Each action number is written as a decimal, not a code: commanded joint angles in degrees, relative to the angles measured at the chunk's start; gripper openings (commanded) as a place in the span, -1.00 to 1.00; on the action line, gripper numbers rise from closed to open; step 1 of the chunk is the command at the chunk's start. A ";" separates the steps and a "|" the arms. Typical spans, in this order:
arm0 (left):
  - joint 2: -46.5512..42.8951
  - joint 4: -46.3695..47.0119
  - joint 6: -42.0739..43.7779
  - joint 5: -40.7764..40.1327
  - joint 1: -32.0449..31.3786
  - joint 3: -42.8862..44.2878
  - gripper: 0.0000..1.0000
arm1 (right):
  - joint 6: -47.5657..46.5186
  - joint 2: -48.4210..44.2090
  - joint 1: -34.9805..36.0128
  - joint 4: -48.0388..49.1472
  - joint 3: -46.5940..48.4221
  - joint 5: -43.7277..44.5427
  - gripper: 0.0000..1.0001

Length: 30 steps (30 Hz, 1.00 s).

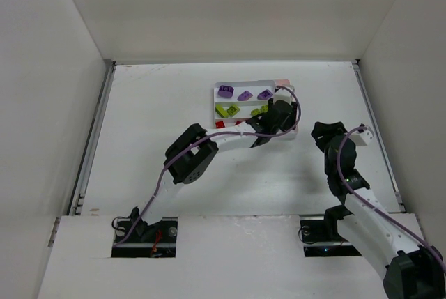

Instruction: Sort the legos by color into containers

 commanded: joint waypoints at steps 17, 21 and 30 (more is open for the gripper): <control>-34.08 3.12 0.85 -6.34 6.59 -26.39 1.00 | 0.82 -1.35 -0.46 1.91 -0.40 -0.54 -0.13; -47.95 1.88 0.24 -12.67 7.21 -40.09 1.00 | 0.47 -1.96 -0.29 1.30 -0.14 -0.72 -0.38; -89.71 -22.60 -13.55 -27.01 7.65 -65.17 1.00 | -0.49 -1.35 -1.43 1.12 -0.49 0.16 -0.51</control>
